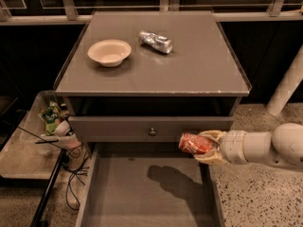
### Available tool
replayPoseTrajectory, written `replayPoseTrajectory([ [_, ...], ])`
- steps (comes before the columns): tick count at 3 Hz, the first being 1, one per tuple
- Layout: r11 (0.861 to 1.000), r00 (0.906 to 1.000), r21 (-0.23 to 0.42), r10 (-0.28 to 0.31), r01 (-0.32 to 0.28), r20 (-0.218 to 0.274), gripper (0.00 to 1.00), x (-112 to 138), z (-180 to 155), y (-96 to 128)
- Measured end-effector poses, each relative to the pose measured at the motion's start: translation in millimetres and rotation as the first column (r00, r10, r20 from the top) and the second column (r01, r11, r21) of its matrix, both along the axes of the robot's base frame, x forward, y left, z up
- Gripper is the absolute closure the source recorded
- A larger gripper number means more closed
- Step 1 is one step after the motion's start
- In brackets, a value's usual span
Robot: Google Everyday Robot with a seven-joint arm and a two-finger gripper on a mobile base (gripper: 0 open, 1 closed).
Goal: Pick coke can from middle drawer and place on counter
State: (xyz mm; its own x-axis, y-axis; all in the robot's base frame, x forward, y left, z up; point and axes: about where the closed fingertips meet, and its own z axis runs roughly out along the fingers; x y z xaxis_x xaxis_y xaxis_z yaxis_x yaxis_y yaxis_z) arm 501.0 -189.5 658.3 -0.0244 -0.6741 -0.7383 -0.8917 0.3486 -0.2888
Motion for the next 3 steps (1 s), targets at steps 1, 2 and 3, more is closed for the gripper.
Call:
replayPoseTrajectory([
  [1,0.998,0.9945,-0.053,0.030,-0.025,0.100,1.00,-9,51,4],
  [2,0.996,0.9822,-0.067,0.067,-0.056,0.175,1.00,-18,104,2],
  [3,0.994,0.9705,-0.095,0.082,-0.062,0.227,1.00,-16,155,-7],
])
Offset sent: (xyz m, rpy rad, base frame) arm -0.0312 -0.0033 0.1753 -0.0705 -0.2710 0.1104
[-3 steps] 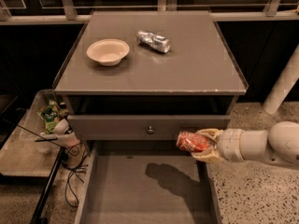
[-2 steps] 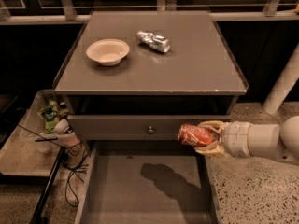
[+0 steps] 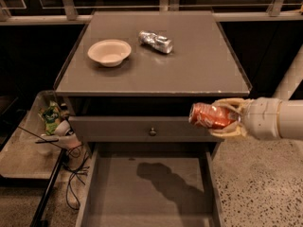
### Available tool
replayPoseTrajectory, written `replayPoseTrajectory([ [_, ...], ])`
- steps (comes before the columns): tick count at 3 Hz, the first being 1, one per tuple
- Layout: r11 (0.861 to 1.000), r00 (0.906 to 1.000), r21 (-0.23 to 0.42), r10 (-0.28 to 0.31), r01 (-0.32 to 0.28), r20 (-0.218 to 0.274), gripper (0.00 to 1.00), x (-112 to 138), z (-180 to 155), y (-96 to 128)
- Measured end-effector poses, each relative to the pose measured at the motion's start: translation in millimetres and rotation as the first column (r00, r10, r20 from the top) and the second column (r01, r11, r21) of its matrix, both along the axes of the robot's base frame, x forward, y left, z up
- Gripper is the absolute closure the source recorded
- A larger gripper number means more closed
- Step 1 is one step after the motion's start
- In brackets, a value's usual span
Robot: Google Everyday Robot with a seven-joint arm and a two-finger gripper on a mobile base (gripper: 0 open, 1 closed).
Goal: Pick coke can from middle drawer and place on counter
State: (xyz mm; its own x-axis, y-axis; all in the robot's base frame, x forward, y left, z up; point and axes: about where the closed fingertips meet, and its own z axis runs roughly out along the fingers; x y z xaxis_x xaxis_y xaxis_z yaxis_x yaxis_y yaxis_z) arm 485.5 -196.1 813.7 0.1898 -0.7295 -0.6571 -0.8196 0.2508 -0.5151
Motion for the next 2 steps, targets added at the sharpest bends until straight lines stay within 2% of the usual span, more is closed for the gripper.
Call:
replayPoseTrajectory([
  [1,0.999,0.9967,-0.016,-0.027,0.029,0.076,1.00,15.0,57.8,-19.8],
  [2,0.999,0.9967,-0.016,-0.027,0.028,0.076,1.00,15.0,57.8,-19.7],
])
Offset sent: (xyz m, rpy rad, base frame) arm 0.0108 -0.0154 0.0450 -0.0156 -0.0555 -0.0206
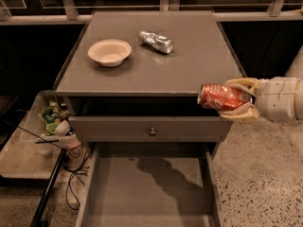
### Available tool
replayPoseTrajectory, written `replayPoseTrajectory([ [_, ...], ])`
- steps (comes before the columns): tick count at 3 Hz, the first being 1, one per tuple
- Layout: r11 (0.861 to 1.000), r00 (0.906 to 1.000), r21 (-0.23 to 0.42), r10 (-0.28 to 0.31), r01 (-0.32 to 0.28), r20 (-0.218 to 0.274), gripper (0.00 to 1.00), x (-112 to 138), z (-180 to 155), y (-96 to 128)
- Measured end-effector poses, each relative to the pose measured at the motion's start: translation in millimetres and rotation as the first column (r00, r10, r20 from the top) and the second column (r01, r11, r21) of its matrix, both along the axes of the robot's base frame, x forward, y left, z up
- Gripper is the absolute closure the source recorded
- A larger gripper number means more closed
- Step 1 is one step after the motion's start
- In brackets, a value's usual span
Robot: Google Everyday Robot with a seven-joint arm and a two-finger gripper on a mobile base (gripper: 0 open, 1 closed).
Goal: Pick coke can from middle drawer and place on counter
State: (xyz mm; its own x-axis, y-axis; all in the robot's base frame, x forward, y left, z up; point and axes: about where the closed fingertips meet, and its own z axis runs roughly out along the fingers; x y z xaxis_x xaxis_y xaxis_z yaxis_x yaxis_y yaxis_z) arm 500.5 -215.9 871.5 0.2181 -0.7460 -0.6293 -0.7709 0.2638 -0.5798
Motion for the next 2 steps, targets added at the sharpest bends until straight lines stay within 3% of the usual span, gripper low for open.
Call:
replayPoseTrajectory([
  [1,0.999,0.9991,-0.011,0.038,-0.038,0.017,1.00,13,8,11],
  [2,0.994,0.9942,-0.049,0.102,-0.100,0.033,1.00,46,24,27],
])
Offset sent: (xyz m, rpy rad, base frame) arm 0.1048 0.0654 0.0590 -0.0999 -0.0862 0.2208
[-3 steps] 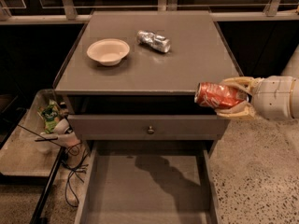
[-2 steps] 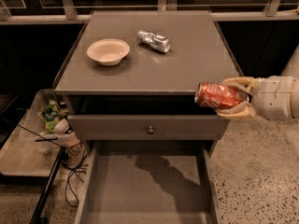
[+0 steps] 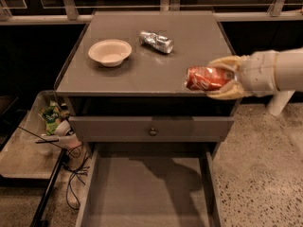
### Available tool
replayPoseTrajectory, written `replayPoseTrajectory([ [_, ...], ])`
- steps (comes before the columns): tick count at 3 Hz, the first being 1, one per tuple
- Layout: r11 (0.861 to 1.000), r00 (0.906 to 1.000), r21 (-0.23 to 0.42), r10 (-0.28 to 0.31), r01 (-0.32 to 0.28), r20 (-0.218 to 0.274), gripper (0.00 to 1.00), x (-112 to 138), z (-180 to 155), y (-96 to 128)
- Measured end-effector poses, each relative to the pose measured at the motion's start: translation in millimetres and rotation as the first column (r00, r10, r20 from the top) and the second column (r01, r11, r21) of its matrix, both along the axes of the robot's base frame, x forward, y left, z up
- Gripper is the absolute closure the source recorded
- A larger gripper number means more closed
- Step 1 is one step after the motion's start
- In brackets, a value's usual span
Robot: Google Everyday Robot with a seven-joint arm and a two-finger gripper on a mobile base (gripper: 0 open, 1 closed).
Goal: Pick coke can from middle drawer and place on counter
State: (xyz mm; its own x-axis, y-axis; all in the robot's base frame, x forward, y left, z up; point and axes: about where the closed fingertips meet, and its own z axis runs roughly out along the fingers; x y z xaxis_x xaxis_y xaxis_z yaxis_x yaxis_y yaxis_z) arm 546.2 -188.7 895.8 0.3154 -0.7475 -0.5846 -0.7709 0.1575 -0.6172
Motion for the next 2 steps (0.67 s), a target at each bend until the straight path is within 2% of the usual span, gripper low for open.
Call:
replayPoseTrajectory([
  [1,0.998,0.9983,-0.037,0.058,-0.057,0.007,1.00,45,17,22],
  [2,0.996,0.9972,-0.047,0.075,-0.075,-0.005,1.00,83,22,33],
])
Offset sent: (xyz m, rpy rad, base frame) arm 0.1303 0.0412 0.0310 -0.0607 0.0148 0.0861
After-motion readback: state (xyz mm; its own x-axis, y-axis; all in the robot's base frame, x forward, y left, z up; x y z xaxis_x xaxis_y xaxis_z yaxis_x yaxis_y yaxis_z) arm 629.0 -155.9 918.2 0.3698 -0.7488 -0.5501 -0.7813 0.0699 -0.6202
